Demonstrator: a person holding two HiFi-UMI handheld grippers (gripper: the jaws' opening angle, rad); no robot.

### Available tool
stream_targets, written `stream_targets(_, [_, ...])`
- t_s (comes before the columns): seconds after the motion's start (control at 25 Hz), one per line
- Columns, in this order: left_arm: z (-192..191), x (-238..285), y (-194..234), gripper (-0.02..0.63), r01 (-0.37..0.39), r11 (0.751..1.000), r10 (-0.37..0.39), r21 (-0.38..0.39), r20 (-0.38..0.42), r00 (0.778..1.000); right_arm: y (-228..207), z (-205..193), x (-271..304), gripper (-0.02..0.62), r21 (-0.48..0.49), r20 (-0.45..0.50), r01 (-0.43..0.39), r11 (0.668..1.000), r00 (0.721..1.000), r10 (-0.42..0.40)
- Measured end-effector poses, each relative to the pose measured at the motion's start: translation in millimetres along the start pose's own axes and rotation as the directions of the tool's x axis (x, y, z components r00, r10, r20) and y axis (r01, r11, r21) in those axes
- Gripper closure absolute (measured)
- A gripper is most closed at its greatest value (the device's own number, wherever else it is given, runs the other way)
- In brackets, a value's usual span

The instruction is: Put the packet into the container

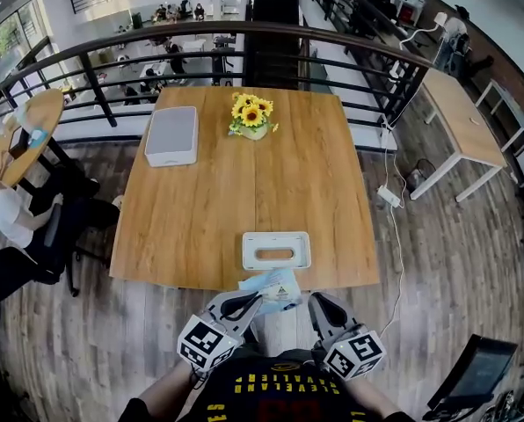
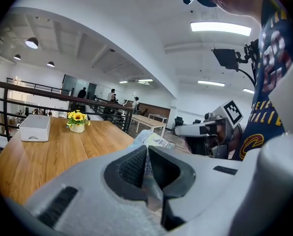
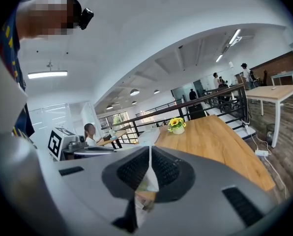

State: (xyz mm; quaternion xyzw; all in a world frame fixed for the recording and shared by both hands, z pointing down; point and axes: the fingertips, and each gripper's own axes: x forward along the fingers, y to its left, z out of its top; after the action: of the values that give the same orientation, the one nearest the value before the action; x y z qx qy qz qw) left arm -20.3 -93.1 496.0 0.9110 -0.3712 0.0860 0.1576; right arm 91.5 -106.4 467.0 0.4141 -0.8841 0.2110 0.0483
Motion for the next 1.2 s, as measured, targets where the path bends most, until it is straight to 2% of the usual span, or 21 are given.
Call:
stream_targets(0.08, [3.7,4.9,7.3,0.591,0.001,1.0,-0.001,0.002,-0.002,1.0,-5.0,3.5,6.5,0.58,0.008,-0.007,0.005,1.0,1.0,-0.005])
stream_targets(0.16, [4.5,8.9,11.1,0.591,0.004,1.0,-0.004,0.003,-0.009,1.0,-8.9,5.8,11.0,0.541,0.016,-0.02,0.004,1.0,1.0,-0.003])
stream_targets(0.32, [0.7,18.7,21.6,0.591,0.004,1.0,-0.004,0.013,-0.033,0.999,-15.3,1.3,26.2,0.507,0.045,-0.055,-0.022,0.999,0.998,0.025])
stream_targets(0.52, [-1.8,41.5,34.7,0.591,-0.021,0.995,0.028,0.096,-0.079,0.996,-36.5,1.4,50.8,0.476,0.022,-0.109,-0.088,0.996,0.99,0.09])
stream_targets(0.72, [0.8,64.4,49.4,0.591,-0.049,0.986,0.069,0.16,-0.118,0.991,-53.8,2.8,80.1,0.476,0.028,-0.172,-0.198,0.98,0.965,0.2])
stream_targets(0.92, [12.6,111.9,69.2,0.591,-0.043,0.966,0.083,0.253,-0.147,0.986,-84.9,22.7,109.1,0.476,-0.115,-0.216,-0.296,0.948,0.939,0.267])
stream_targets(1.0, [4.0,117.5,67.0,0.591,-0.036,0.964,0.087,0.263,-0.184,0.979,-89.8,13.7,111.1,0.476,-0.129,-0.264,-0.322,0.938,0.923,0.281])
stream_targets(1.2, [-33.9,123.4,78.2,0.591,-0.038,0.971,0.099,0.238,-0.253,0.962,-102.4,-26.2,124.2,0.476,-0.075,-0.363,-0.335,0.939,0.886,0.287])
